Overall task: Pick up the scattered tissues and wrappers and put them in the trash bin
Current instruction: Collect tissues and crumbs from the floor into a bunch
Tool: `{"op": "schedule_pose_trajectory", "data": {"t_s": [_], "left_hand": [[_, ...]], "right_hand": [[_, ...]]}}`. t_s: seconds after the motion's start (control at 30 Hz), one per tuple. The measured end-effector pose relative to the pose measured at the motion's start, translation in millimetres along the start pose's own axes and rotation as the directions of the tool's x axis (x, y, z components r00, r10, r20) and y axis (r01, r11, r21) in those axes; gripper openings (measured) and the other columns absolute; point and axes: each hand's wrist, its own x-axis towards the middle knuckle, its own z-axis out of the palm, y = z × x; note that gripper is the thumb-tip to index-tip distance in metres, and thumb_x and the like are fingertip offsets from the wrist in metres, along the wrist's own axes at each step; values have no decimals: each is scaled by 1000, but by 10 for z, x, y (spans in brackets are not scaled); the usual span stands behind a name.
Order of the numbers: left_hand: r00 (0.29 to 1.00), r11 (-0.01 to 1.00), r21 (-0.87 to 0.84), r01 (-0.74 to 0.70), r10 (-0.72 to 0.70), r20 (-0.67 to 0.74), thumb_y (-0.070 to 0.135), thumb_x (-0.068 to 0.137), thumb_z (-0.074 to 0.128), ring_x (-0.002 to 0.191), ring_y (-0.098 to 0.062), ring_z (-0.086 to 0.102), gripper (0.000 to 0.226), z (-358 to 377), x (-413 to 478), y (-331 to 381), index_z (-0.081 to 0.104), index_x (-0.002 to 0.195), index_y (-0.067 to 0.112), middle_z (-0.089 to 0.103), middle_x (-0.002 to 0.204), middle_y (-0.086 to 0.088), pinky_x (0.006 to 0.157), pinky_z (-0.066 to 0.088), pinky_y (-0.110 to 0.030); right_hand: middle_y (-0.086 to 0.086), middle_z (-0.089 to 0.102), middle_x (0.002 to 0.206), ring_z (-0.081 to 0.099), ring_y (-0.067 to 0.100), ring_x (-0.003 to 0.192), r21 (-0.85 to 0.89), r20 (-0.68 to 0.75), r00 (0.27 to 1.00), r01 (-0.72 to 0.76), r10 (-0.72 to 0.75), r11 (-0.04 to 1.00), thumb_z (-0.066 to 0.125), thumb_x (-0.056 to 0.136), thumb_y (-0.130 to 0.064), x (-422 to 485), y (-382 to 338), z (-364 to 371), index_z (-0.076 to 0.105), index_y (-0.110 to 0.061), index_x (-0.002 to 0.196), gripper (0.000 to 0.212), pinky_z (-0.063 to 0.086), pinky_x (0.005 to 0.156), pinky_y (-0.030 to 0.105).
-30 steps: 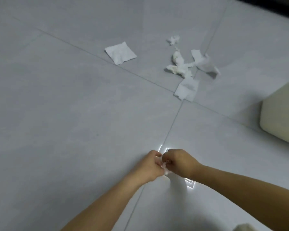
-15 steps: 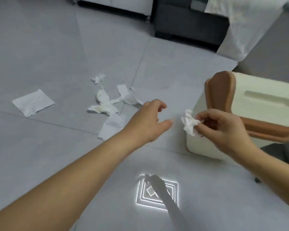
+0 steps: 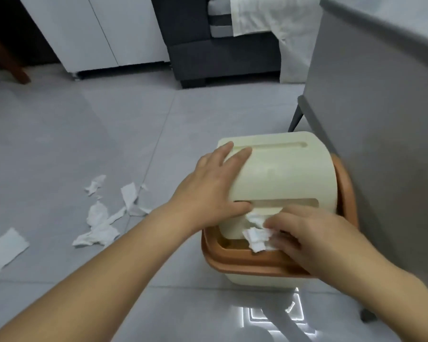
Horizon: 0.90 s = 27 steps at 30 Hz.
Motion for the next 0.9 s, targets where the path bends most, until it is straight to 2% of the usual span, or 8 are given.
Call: {"op": "schedule_pose_trajectory", "data": {"t_s": [0.1,0.23,0.4,0.57,0.7,0.77,0.83,0.9], "left_hand": [[1000,1000,-3,-14,14,-18,53,69,67,140,-17,10,95,15,-4,-21,5,141,48,3,153,18,107,30,-41],[997,999,-18,-51,50,-58,54,68,68,140,-16,13,95,31,-8,-75,6,141,50,4,152,21,106,29,-39],[992,995,0,-96,96,-84,53,68,69,139,-16,16,96,14,66,-161,7,141,51,5,153,19,104,30,-37],[985,989,21,-148,149,-85,49,70,70,138,-16,17,96,-52,203,-270,7,142,50,3,154,18,103,33,-37],[982,985,-11,-172,171,-86,51,71,69,140,-15,15,94,-67,186,-367,9,144,45,1,155,16,105,33,-38],[978,981,-40,-191,187,-87,56,70,65,141,-14,16,93,-93,131,-443,10,144,43,1,155,16,106,34,-39],[977,978,-59,-200,195,-85,64,68,59,140,-13,19,93,-135,54,-551,10,144,43,0,154,19,105,35,-39],[979,980,-55,-192,187,-81,70,67,57,140,-12,20,95,-183,-52,-720,7,144,44,-1,153,22,103,35,-36]], "right_hand": [[-15,64,97,59,12,93,22,44,999,-18,17,1000,44,77,-51,68,41,-67,56,-38,108,36,49,69,34],[-16,66,89,61,13,87,158,40,998,-52,46,986,49,68,-52,129,33,-138,62,-37,107,43,51,73,40],[-17,61,100,58,11,95,88,22,999,-45,44,995,57,75,-48,170,17,-70,53,-40,114,40,50,74,36],[-17,59,110,58,14,102,-37,-79,997,-23,20,999,52,80,-51,256,-38,68,45,-43,122,44,47,70,32],[-18,67,85,64,12,84,127,-117,992,-23,38,992,50,74,-61,249,-157,74,46,-44,119,48,53,65,37],[-19,64,78,62,9,75,168,-162,985,-35,62,985,53,71,-62,228,-228,65,40,-46,121,54,52,61,33],[-18,58,81,60,11,74,88,-175,981,-73,87,993,52,70,-61,239,-261,72,47,-43,116,50,49,57,30],[-16,55,87,60,17,79,-57,-117,985,-133,125,990,50,71,-59,273,-288,63,59,-37,103,40,43,57,29]]}}
